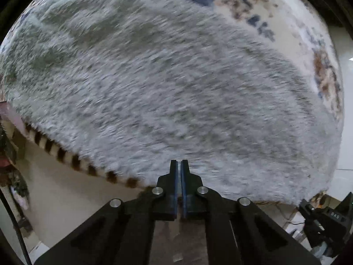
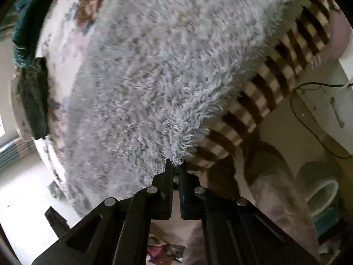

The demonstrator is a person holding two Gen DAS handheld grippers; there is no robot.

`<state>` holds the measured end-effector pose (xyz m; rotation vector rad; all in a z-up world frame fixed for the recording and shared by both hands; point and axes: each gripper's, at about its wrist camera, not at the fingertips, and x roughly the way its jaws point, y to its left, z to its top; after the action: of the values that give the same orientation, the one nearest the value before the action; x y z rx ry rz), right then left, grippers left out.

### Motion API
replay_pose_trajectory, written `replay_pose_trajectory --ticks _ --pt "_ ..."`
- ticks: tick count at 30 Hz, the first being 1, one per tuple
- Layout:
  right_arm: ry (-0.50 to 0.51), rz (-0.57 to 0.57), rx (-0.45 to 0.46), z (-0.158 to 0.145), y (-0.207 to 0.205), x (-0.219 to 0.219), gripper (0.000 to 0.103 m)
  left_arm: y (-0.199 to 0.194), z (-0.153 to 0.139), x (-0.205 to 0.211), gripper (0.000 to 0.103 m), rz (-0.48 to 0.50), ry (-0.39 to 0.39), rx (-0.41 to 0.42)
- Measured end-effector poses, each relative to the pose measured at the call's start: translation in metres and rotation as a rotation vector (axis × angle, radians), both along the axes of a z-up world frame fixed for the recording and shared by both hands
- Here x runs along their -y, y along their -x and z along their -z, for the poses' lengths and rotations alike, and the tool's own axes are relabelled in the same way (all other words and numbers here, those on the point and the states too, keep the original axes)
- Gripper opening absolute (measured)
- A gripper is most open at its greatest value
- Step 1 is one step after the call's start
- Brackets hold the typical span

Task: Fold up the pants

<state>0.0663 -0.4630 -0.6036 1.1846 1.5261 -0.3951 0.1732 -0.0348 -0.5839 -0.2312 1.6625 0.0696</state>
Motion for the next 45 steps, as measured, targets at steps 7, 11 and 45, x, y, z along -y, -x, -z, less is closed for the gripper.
replay_pose_trajectory --ticks 7,11,45 --pt "-0.097 -0.006 -0.014 0.023 0.008 0.004 0.007 -0.008 -0.006 -0.016 0.007 0.041 -0.008 0.006" --pt "-0.036 -0.080 0.035 -0.001 -0.005 0.008 0.057 -0.017 -0.025 -0.003 0.065 0.076 -0.024 0.079" --pt "0.067 -0.109 0.065 -0.026 -0.075 -0.313 0.005 -0.017 -0.061 -0.281 0.006 -0.330 0.008 0.340"
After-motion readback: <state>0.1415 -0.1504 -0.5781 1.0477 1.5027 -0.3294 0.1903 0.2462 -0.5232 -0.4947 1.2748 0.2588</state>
